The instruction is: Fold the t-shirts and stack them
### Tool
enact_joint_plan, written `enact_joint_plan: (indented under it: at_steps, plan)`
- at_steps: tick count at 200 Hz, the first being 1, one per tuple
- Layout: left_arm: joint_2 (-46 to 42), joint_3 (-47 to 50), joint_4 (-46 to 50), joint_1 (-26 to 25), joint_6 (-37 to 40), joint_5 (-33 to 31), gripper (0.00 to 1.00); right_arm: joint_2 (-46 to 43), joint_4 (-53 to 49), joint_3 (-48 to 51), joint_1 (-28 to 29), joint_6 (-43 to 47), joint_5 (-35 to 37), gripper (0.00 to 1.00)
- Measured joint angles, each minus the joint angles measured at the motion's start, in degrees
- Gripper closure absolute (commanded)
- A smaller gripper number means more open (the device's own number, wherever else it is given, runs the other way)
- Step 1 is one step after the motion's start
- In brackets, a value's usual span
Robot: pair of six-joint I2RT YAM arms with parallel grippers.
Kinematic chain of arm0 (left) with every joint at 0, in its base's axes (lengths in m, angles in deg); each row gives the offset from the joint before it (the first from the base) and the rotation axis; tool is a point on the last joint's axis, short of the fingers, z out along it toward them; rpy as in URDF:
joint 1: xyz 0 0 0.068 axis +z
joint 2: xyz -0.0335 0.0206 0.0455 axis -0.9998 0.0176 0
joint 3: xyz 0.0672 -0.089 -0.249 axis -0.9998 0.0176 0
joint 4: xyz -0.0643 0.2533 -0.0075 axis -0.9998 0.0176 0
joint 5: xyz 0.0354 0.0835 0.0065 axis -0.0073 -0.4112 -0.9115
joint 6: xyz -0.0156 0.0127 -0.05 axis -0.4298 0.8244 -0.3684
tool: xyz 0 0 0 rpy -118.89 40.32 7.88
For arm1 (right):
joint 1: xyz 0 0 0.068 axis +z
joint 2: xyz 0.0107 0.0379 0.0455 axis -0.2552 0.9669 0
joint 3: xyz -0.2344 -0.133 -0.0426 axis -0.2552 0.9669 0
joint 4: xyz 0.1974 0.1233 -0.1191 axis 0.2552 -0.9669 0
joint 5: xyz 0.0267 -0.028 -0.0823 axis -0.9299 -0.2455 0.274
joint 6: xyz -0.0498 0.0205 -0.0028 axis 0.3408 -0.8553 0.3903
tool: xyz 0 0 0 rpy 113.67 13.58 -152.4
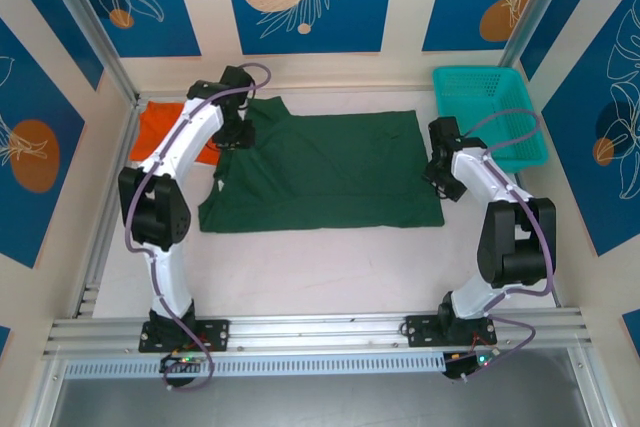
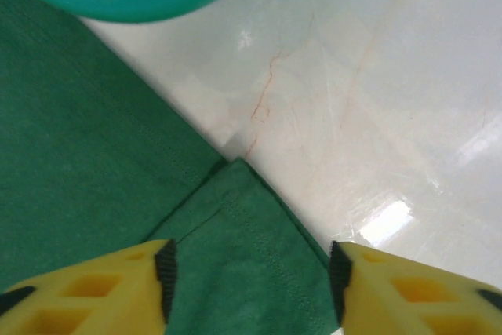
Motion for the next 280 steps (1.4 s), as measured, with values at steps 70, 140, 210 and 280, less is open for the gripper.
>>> enact_joint_plan:
  at_steps: [70, 140, 210, 280]
  plan:
    - [-19.4, 20.3, -8.3, -0.1, -5.7, -2.2, 0.41, -26.2, 8.5, 13.7, -1.4, 1.2, -13.1, 0.38]
    - [-21.5, 46.6, -27.5, -6.6, -16.4, 6.9, 0.60, -10.5, 19.6, 23.4, 5.2, 1.3, -30.2, 0.73]
    - [-15.5, 54.3, -36.0, -6.6, -18.0, -0.5, 0.55, 0.3, 17.6, 16.7, 5.8, -2.4, -26.8, 0.44]
    - [-22.1, 62.8, -40.5, -5.6, -16.8, -2.8, 0.53, -5.9, 17.2, 22.8, 2.7, -4.2, -27.8, 0.40]
